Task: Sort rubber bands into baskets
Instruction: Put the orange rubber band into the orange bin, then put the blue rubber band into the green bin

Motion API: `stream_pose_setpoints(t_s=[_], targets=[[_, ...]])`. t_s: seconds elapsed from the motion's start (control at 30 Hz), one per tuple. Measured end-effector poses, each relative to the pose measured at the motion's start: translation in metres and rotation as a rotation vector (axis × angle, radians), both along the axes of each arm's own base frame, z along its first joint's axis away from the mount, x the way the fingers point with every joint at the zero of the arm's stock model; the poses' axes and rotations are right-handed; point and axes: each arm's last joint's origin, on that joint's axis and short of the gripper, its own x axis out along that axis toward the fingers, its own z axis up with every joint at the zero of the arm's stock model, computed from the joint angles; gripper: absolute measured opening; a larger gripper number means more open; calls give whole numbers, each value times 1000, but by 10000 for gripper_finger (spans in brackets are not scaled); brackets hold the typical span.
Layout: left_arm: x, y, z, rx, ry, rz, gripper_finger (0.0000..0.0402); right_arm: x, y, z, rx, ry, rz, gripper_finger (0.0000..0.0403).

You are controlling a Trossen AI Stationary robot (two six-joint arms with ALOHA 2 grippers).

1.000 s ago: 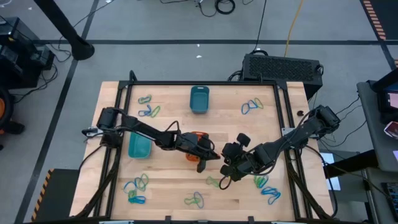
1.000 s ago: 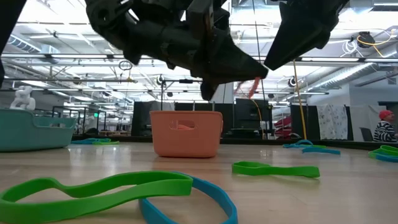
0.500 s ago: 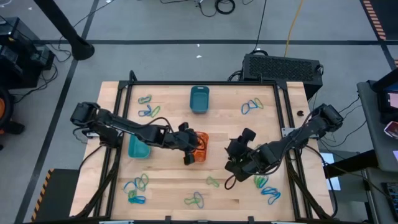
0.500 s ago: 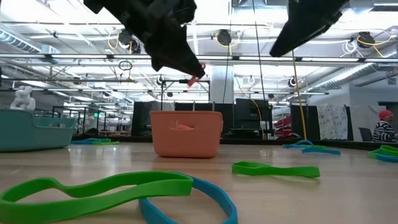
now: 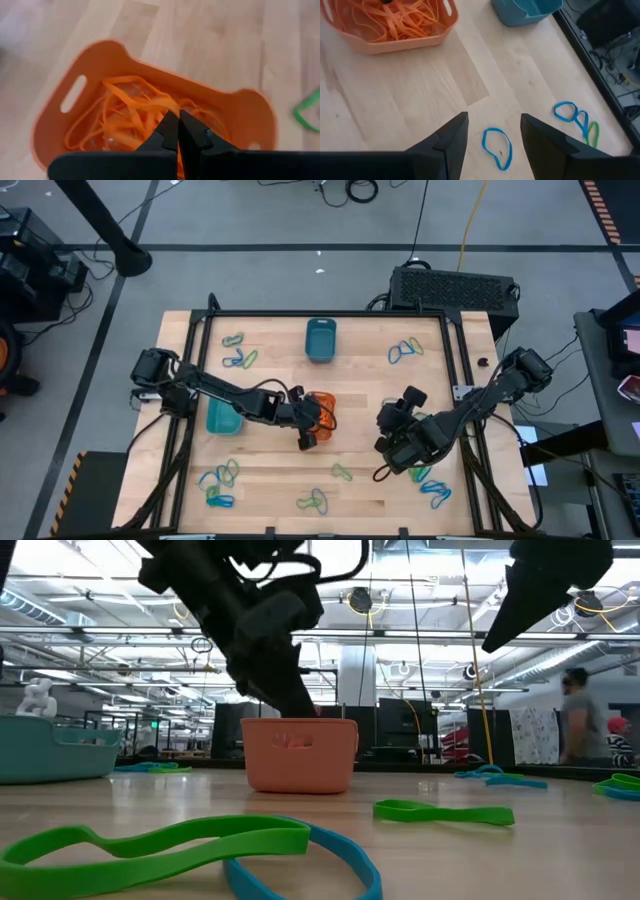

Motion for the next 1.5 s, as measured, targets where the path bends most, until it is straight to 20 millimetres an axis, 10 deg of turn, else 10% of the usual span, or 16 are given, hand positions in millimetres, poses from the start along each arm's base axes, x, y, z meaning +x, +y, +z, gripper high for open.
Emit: stream_pose_setpoints(t_s=[0.63, 1.2, 1.5], targets=[[-9, 8, 26, 57, 15, 0, 183, 9, -19, 2, -141, 32, 22, 168], [-26, 8, 50, 27, 52, -14, 192, 9, -18, 2, -136, 29, 20, 169], [-69, -3, 48, 128, 288, -72, 192, 12, -13, -5, 137, 38, -83, 156]])
